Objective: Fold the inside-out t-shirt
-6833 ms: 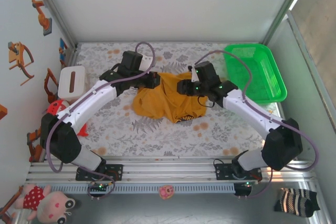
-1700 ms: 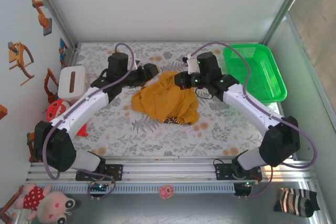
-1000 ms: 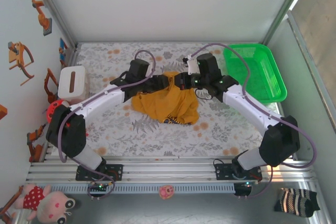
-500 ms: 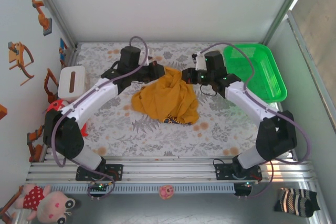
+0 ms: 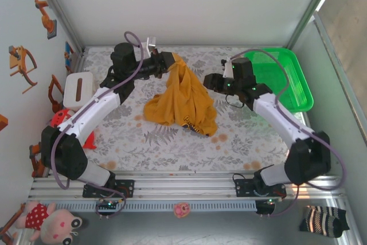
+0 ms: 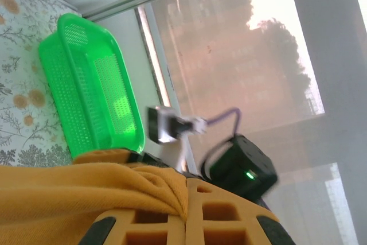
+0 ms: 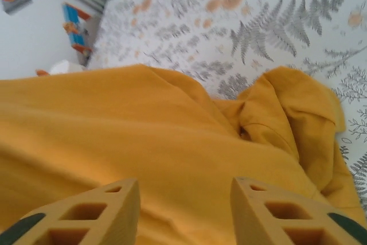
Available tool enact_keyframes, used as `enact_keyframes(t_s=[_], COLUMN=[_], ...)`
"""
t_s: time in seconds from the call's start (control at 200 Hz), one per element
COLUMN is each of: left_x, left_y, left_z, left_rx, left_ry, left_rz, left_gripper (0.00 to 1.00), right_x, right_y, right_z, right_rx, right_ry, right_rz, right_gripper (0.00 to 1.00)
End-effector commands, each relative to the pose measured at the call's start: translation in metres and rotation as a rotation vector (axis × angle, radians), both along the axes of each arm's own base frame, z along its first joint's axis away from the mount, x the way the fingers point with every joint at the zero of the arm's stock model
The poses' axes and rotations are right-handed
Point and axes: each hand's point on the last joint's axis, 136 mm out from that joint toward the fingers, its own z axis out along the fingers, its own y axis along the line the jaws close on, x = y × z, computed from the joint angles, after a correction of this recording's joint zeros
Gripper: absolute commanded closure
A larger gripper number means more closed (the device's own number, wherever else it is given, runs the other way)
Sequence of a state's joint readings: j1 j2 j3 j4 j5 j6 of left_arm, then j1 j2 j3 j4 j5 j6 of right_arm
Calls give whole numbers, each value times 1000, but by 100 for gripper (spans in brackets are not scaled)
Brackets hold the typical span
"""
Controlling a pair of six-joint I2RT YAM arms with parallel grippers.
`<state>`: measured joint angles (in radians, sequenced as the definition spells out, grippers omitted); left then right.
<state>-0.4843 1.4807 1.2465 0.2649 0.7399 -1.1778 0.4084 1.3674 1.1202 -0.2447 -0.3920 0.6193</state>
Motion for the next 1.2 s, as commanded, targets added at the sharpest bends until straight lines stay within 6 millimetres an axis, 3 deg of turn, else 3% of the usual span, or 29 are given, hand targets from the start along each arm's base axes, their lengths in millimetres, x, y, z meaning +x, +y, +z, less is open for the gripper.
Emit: enact_keyframes(t_s=[0.0, 0.15, 0.31, 0.456, 0.511, 0.631, 0.716, 0.826, 0.946, 1.071, 1.142, 1.197], left_x=[1, 0, -2, -5, -4, 8, 25, 45, 62, 70, 71, 71], left_y=[4, 6, 8, 9, 11, 30, 51, 74, 95, 101, 99, 98], left_z=[11, 9, 8, 9, 9, 7, 6, -6, -30, -56, -65, -66], left_rx=[-33, -12, 4, 9, 9, 22, 13, 13, 24, 33, 27, 13], left_ry=[-10, -9, -11, -13, -9, 12, 26, 56, 98, 146, 160, 158], left_rz=[29, 41, 55, 61, 74, 151, 209, 253, 285, 288, 278, 270], left_gripper=[100, 100, 100, 100, 100, 100, 100, 100, 100, 100, 100, 100], right_x=[-22, -29, -15, 12, 19, 18, 13, 3, -22, -48, -53, -50], right_y=[5, 40, 72, 79, 80, 75, 71, 72, 80, 85, 89, 92], right_z=[17, 39, 56, 42, 30, 5, -1, 30, 95, 157, 170, 165], right_rx=[-29, -24, -21, -70, -108, -145, -141, -26, 186, 413, 498, 528], right_ry=[-31, -74, -117, -106, -104, -67, -63, -118, -229, -334, -343, -322], right_rz=[-23, 11, 8, -59, -66, -56, -20, 98, 291, 479, 542, 557], right_gripper=[50, 47, 44, 44, 54, 100, 100, 100, 100, 100, 100, 100])
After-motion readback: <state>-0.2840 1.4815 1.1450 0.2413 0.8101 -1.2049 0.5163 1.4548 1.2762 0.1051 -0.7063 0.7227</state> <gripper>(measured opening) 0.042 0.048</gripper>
